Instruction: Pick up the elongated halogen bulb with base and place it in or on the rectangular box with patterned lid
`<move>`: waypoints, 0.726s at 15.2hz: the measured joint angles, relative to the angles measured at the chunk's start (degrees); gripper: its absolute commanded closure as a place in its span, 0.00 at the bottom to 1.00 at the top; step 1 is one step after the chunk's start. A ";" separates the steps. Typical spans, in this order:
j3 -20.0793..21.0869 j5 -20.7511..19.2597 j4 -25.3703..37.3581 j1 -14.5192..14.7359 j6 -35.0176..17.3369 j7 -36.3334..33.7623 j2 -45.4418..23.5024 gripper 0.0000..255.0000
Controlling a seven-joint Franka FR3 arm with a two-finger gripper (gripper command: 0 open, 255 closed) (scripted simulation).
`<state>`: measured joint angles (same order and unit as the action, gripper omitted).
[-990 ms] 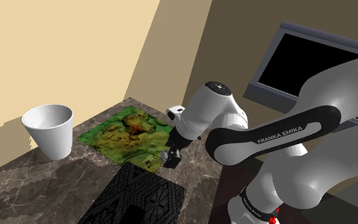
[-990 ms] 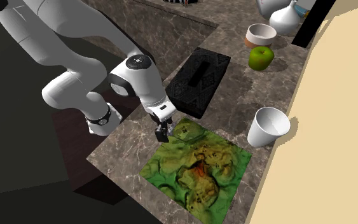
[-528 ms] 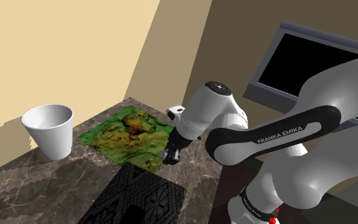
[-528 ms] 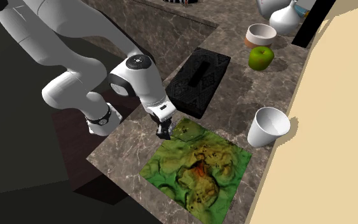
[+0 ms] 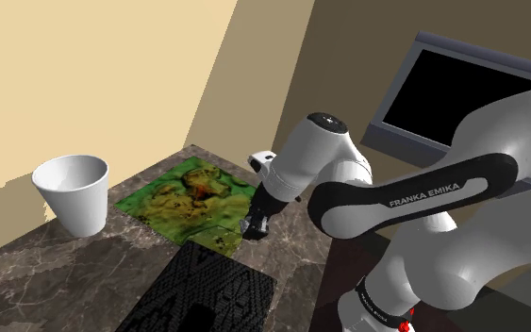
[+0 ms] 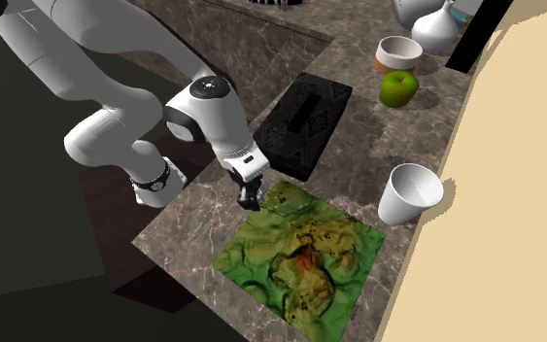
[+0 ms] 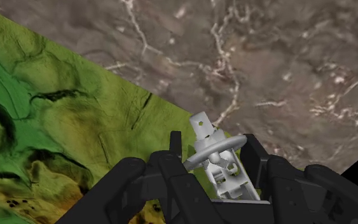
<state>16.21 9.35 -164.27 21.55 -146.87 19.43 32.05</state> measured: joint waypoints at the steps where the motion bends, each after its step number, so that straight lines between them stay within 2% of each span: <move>1: -0.05 -0.03 0.58 0.06 1.20 -0.09 0.64 1.00; 11: -1.54 -0.59 5.07 0.12 11.33 0.34 6.31 1.00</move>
<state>14.68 8.76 -159.20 21.67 -135.55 19.77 38.36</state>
